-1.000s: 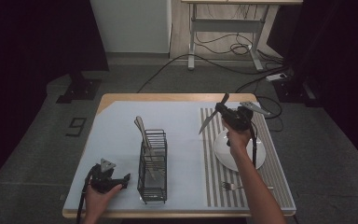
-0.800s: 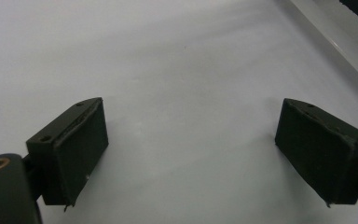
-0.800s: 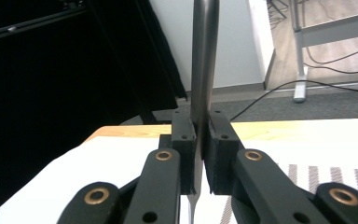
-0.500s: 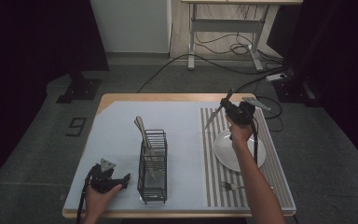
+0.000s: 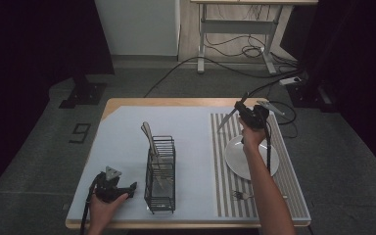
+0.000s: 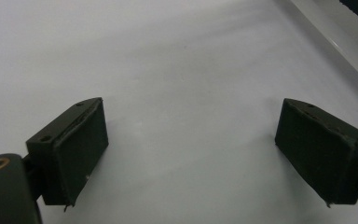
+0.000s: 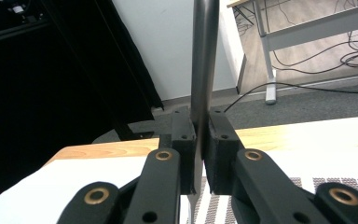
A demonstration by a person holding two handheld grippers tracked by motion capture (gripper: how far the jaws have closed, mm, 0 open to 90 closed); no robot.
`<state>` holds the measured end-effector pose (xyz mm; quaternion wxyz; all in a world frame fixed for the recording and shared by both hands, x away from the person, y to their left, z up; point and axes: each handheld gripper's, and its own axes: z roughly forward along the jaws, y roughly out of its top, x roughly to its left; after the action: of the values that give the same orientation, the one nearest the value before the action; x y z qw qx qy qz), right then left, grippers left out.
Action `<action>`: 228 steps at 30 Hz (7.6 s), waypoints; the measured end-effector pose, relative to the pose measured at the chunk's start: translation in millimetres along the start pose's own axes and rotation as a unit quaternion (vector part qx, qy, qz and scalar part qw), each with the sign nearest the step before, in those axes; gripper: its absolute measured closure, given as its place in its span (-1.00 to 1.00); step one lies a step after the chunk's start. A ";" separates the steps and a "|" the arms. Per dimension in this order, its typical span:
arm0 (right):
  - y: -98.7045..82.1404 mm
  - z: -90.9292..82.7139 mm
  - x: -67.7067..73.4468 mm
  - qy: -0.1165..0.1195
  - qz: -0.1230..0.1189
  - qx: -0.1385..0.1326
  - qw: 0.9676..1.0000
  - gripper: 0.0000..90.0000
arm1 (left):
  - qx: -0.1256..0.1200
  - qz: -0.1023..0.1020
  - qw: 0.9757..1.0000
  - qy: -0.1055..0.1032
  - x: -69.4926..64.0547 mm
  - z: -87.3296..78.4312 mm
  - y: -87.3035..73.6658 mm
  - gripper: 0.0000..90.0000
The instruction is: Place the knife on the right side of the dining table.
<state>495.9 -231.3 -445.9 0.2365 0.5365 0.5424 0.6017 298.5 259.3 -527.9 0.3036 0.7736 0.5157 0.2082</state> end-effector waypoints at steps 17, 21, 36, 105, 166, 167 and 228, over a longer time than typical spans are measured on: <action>-0.7 1.8 -13.0 -0.016 -0.003 -0.007 1.000 0.84 | 0.000 0.000 1.000 0.000 -0.1 0.0 0.0 -0.80; 0.3 -0.8 -17.7 -0.025 -0.013 0.000 1.000 0.80 | 0.000 0.000 1.000 0.000 -0.1 0.0 0.0 -0.80; -8.0 -9.8 -47.1 -0.056 0.005 0.007 0.998 0.70 | 0.000 0.001 1.000 0.000 -0.1 0.1 0.0 -0.80; -41.9 -5.7 -121.7 -0.164 0.114 0.133 0.971 -0.03 | 0.000 0.001 1.000 0.001 -0.4 0.1 0.1 -0.80; -32.1 47.9 -105.3 -0.198 -0.003 0.225 0.954 -0.09 | 0.000 0.001 1.000 0.001 -0.3 0.0 -0.1 -0.80; -32.1 47.9 -105.3 -0.198 -0.003 0.225 0.954 -0.09 | 0.000 0.001 1.000 0.001 -0.3 0.0 -0.1 -0.80; -72.6 -124.4 39.5 0.056 -0.075 0.161 0.982 -0.29 | -0.002 0.000 1.000 0.001 -0.7 -0.2 -0.2 -0.80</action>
<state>349.7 -225.0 -476.0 0.1605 0.4906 0.6834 0.5162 298.0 258.8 -527.9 0.3043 0.7730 0.5156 0.2098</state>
